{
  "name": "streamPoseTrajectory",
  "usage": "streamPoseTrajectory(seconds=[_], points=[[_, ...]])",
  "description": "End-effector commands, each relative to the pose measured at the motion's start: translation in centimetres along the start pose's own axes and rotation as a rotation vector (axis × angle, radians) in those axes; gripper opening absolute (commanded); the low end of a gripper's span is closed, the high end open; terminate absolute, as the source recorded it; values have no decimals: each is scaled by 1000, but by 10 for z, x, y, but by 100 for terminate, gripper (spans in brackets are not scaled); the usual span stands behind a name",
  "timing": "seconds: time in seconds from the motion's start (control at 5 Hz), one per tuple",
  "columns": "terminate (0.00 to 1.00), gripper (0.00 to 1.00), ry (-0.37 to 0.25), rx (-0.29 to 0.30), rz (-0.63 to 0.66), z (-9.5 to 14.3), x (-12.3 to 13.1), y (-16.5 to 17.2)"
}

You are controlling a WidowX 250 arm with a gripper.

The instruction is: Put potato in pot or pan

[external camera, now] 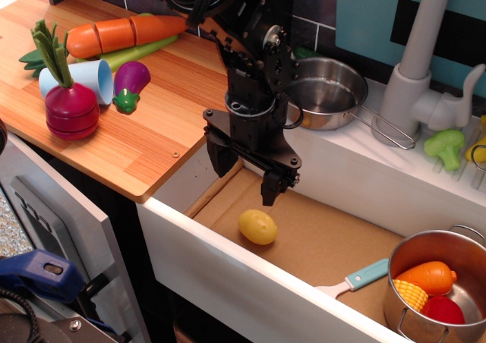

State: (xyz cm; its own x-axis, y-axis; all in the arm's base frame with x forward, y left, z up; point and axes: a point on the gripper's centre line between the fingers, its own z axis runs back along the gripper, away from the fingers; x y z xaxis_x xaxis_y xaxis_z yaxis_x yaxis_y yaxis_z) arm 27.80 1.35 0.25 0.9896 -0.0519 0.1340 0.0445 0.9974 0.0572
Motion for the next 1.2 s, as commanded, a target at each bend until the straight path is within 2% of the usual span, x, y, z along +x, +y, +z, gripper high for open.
streamPoseTrajectory(seconds=[0.0,0.2,0.8,1.0], points=[[0,100,0,0,0,0,0,0],[0,100,-27,-39,4,-16,9,-4],[0,100,-73,-92,22,-47,9,-2],[0,100,-69,-117,25,-56,6,1]])
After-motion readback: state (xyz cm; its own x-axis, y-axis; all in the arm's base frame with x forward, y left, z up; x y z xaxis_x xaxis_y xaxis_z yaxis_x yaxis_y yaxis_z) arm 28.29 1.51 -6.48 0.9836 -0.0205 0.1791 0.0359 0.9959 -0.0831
